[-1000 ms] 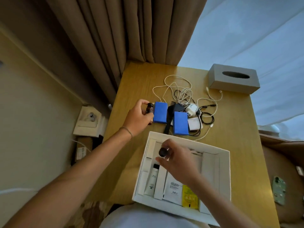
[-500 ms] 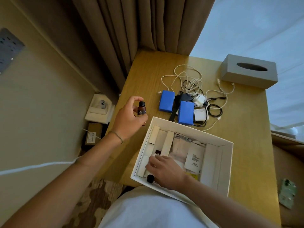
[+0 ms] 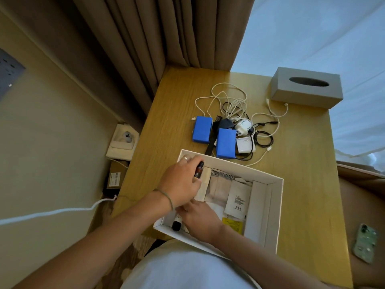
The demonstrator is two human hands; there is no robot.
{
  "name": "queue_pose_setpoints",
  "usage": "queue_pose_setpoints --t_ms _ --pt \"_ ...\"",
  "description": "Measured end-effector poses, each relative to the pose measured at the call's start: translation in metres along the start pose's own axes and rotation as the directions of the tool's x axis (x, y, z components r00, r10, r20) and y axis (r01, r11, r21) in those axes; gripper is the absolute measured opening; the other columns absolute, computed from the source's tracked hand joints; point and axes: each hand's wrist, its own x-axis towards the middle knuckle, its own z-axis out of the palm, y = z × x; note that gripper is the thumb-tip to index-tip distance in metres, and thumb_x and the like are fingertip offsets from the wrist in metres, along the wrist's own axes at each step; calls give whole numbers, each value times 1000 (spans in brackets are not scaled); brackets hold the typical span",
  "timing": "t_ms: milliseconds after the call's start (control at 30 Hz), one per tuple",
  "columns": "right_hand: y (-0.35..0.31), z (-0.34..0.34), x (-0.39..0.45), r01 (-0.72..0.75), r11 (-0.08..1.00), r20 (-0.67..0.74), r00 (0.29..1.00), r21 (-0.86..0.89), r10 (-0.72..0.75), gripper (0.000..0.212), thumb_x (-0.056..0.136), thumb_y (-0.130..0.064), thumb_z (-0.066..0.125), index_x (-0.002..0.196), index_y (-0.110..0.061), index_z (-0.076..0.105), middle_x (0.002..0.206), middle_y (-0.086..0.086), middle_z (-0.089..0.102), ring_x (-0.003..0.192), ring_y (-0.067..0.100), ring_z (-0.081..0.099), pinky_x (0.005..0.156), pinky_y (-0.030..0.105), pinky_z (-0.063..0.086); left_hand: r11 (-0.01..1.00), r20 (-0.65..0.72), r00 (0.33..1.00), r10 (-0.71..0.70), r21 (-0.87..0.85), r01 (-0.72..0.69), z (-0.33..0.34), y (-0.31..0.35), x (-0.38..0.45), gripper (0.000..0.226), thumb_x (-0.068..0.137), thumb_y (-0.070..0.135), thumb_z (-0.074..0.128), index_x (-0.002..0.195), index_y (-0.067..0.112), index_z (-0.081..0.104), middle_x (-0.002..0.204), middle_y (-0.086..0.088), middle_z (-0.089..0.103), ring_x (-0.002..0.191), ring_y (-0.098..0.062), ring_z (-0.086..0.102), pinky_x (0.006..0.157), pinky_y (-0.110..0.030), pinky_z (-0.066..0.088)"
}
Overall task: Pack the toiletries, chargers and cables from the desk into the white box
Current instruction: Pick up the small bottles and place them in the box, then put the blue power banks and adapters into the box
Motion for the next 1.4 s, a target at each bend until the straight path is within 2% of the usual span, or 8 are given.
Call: queue_pose_setpoints --t_ms 167,300,433,600,967,1167,1300,1400 --pt "9 -17 -11 -53 990 -22 998 127 56 26 69 4 61 92 -5 70 81 17 69 69 35 63 50 34 44 989 76 995 -69 138 58 34 -3 2 46 85 23 62 129 26 48 112 -2 62 92 -26 64 79 -39 56" --pt "26 -24 -35 -81 992 -173 980 99 98 35 81 -2 50 107 -9 71 96 8 69 84 27 62 68 42 54 976 34 991 -127 180 119 52 -12 14 36 88 21 64 120 26 49 100 1 65 81 -21 65 68 -35 56" --pt "40 -42 -59 -163 977 -268 943 138 195 34 80 -2 54 105 -14 73 94 2 70 84 24 64 61 39 54 975 -11 989 -146 168 146 67 -19 22 36 89 22 66 121 25 49 90 3 68 70 -16 63 55 -25 46" --pt "51 -71 -73 -226 956 -387 878 187 283 30 80 -1 60 100 -17 76 94 -3 72 82 18 66 60 33 57 950 1 990 -139 282 133 81 -27 23 40 93 24 62 129 21 46 89 -1 71 77 -22 68 58 -33 48" --pt "144 -148 -58 -417 845 -600 597 334 532 23 87 1 64 97 -14 77 87 -2 75 75 12 65 65 32 57 867 90 976 -199 480 133 94 -23 22 49 93 23 51 141 15 46 136 -8 49 111 -25 54 83 -34 52" --pt "193 -150 -23 -509 803 -399 697 312 596 27 91 -6 59 104 -21 77 97 -5 76 78 6 61 69 22 51 883 140 973 -184 459 101 74 -14 24 38 95 26 46 131 24 55 120 2 62 102 -17 61 79 -32 55" --pt "202 -142 14 -486 841 -297 788 240 540 29 90 -11 61 114 -25 72 107 -5 73 92 13 67 70 25 54 954 35 999 -1 298 -10 41 -3 19 22 90 21 58 107 25 70 92 7 72 78 -15 66 62 -32 54" --pt "204 -132 39 -524 844 -200 821 109 535 41 87 -31 67 127 -28 60 116 -1 63 98 20 63 63 29 46 979 -24 993 118 171 -112 20 1 20 20 93 21 52 97 22 71 87 8 69 77 -12 64 66 -31 54"
